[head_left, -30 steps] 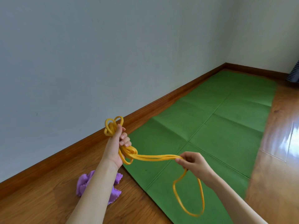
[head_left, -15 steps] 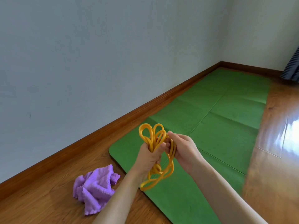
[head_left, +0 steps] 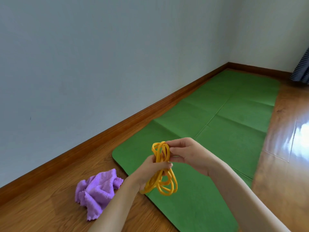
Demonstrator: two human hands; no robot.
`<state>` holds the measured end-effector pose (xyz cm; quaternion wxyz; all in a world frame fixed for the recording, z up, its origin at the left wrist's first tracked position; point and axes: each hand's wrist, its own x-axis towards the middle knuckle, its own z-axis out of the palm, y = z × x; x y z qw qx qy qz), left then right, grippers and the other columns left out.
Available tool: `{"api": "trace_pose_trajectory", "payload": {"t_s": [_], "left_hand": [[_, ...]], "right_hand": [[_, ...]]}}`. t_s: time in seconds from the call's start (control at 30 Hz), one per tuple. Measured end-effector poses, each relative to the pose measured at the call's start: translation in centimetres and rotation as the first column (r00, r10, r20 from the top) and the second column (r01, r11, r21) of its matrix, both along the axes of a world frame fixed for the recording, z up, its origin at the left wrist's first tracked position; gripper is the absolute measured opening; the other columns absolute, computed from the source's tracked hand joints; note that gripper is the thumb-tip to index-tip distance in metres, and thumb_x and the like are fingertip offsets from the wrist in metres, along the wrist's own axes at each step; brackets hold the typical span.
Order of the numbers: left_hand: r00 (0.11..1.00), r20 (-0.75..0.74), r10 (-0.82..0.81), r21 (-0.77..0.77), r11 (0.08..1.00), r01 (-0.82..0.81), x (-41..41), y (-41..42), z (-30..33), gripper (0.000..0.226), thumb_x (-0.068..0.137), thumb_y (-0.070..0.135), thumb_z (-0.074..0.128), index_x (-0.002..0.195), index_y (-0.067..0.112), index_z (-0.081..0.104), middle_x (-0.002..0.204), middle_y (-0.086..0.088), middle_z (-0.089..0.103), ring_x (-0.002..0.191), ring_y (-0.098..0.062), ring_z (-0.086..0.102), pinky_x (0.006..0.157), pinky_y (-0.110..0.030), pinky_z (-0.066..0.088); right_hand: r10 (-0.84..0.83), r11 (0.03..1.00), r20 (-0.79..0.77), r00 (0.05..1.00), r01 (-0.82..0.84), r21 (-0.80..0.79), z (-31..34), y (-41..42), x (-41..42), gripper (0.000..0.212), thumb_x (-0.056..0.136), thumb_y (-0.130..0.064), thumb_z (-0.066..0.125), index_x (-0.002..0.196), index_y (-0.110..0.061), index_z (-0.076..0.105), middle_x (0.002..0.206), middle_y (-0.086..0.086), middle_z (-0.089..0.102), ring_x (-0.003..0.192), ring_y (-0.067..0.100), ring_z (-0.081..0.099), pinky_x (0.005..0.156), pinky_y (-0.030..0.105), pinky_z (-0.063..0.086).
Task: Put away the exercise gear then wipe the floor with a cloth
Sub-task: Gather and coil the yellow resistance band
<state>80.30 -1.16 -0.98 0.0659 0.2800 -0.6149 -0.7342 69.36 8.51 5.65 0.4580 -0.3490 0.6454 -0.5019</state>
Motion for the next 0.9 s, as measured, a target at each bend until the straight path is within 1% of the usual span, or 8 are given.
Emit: {"api": "trace_pose_trajectory", "payload": {"t_s": [0.13,0.23,0.33,0.57,0.67,0.73,0.8,0.9], "left_hand": [[0.972,-0.079,0.223,0.194,0.959,-0.205,0.5,-1.3,-0.4,0.007,0.08,0.012,0.064,0.086,0.01,0.063,0.078,-0.009,0.07,0.077,-0.022,0.063,0.075,-0.036,0.049],[0.913,-0.198,0.357,0.283,0.912,-0.296,0.7,-1.9,0.1,0.012,0.09,0.011,0.051,0.082,0.013,0.061,0.082,-0.007,0.071,0.083,-0.022,0.064,0.084,-0.04,0.046],[0.843,-0.259,0.471,0.419,0.841,-0.342,0.8,-2.1,0.8,0.013,0.089,0.02,0.052,0.082,0.014,0.061,0.082,-0.004,0.071,0.073,-0.018,0.066,0.076,-0.038,0.049],[0.759,-0.224,0.611,0.59,0.705,-0.394,-0.5,-0.7,1.8,0.017,0.088,0.033,0.055,0.081,0.018,0.06,0.082,0.0,0.072,0.078,-0.018,0.067,0.074,-0.037,0.05],[0.748,-0.237,0.62,0.556,0.718,-0.419,-0.8,-0.9,2.0,0.016,0.087,0.034,0.057,0.085,0.019,0.061,0.089,0.001,0.071,0.086,-0.02,0.064,0.081,-0.042,0.049],[0.732,-0.238,0.638,0.523,0.719,-0.458,-0.7,-1.3,2.1,0.014,0.087,0.033,0.058,0.088,0.019,0.062,0.091,0.001,0.07,0.088,-0.021,0.064,0.085,-0.044,0.049],[0.712,-0.227,0.664,0.449,0.72,-0.529,-0.5,-2.2,2.1,0.013,0.087,0.029,0.059,0.089,0.017,0.061,0.09,-0.001,0.069,0.087,-0.02,0.063,0.081,-0.041,0.05],[0.664,-0.193,0.722,0.373,0.68,-0.631,0.2,-3.8,2.0,0.01,0.088,0.023,0.06,0.085,0.014,0.058,0.085,-0.004,0.065,0.078,-0.018,0.061,0.066,-0.033,0.049]], "right_hand": [[-0.174,0.98,-0.537,0.825,0.196,-0.016,0.0,0.1,-1.6,0.023,0.093,-0.017,0.055,0.113,-0.017,0.067,0.099,-0.004,0.066,0.086,0.008,0.06,0.084,0.025,0.048],[-0.046,0.998,-0.412,0.91,0.06,0.021,-1.2,0.4,-1.9,0.042,0.088,-0.03,0.061,0.128,-0.017,0.056,0.114,-0.003,0.063,0.094,0.004,0.058,0.091,0.024,0.046],[0.109,0.994,-0.3,0.948,-0.095,0.061,-4.0,0.6,-0.7,0.099,0.063,-0.056,0.07,0.146,-0.024,0.027,0.135,-0.007,0.05,0.124,0.007,0.047,0.109,0.032,0.036],[0.089,0.993,-0.284,0.955,-0.107,-0.048,-8.0,-0.8,2.5,0.142,0.055,-0.04,0.087,0.143,-0.034,-0.025,0.14,-0.024,0.015,0.136,-0.005,0.009,0.11,0.017,0.012],[0.039,0.992,-0.242,0.97,-0.067,-0.109,-8.8,-1.0,2.6,0.131,0.063,-0.019,0.086,0.144,-0.037,-0.016,0.134,-0.015,0.045,0.128,-0.004,0.039,0.103,0.01,0.032],[0.022,0.991,-0.261,0.965,-0.055,-0.121,-9.1,-0.9,2.5,0.103,0.068,-0.015,0.08,0.143,-0.035,0.013,0.109,0.004,0.063,0.102,0.012,0.062,0.093,0.032,0.05],[-0.01,0.996,-0.286,0.958,-0.015,-0.087,-9.1,-0.8,2.0,0.071,0.072,-0.018,0.077,0.131,-0.029,0.038,0.089,0.009,0.063,0.079,0.018,0.063,0.081,0.045,0.054],[-0.007,0.999,-0.194,0.981,-0.001,-0.04,-8.5,-0.6,0.7,0.031,0.083,-0.017,0.069,0.112,-0.019,0.057,0.076,0.0,0.056,0.065,0.01,0.06,0.073,0.035,0.057]]}}
